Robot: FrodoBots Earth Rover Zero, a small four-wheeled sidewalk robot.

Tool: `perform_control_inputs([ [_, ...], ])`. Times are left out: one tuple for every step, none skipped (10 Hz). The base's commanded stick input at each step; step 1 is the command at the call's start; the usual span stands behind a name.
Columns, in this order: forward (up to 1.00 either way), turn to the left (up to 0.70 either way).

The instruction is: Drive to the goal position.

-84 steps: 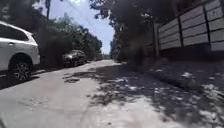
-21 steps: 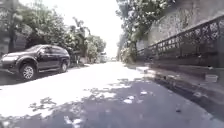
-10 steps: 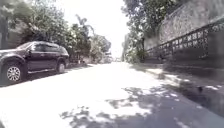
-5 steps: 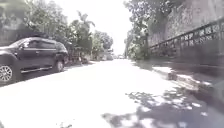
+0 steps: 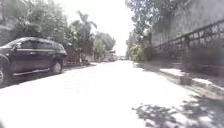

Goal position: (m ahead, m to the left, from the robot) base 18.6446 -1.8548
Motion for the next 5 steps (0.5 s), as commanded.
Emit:
perform_control_inputs([
  [0.0, 0.0],
  [0.0, 0.0],
  [0.0, 0.0],
  [0.0, 0.0],
  [0.0, 0.0],
])
